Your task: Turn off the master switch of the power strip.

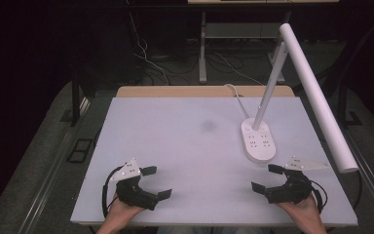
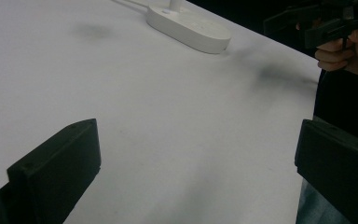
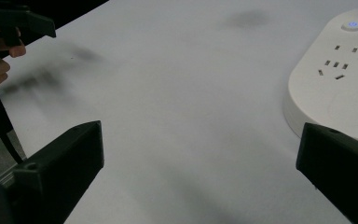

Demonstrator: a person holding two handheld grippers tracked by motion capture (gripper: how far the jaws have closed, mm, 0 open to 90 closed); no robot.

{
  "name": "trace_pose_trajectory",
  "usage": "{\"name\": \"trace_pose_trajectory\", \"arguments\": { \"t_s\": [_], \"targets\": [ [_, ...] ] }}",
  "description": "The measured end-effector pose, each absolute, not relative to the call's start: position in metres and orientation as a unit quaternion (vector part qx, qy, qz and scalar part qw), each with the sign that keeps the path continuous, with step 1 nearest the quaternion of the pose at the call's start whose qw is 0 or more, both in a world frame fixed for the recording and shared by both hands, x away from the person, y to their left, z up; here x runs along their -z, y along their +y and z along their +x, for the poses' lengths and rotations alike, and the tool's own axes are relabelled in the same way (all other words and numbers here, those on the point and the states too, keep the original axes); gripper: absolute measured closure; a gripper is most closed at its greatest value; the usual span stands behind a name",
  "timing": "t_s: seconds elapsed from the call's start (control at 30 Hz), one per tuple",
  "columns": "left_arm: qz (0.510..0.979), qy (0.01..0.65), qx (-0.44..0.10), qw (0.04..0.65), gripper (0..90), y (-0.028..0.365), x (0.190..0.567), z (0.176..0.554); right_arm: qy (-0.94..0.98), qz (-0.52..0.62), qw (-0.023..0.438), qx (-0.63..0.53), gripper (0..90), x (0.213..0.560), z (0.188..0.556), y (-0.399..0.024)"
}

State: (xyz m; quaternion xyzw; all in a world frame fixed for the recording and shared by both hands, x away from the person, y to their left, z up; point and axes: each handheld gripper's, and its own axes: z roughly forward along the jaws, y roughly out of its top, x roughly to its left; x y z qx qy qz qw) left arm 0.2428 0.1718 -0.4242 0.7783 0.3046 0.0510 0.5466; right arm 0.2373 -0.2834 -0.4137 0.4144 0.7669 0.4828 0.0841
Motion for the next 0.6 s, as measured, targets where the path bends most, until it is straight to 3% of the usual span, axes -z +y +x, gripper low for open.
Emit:
{"name": "trace_pose_trajectory", "arguments": {
  "t_s": [0.6],
  "targets": [
    [0.78, 0.304, -0.049, 0.545, 0.0, 0.1724, 0.4245, 0.2434, 0.769, 0.419, 0.079, -0.477, 0.3, 0.4141, 0.2363, -0.2856]
  ]
}}
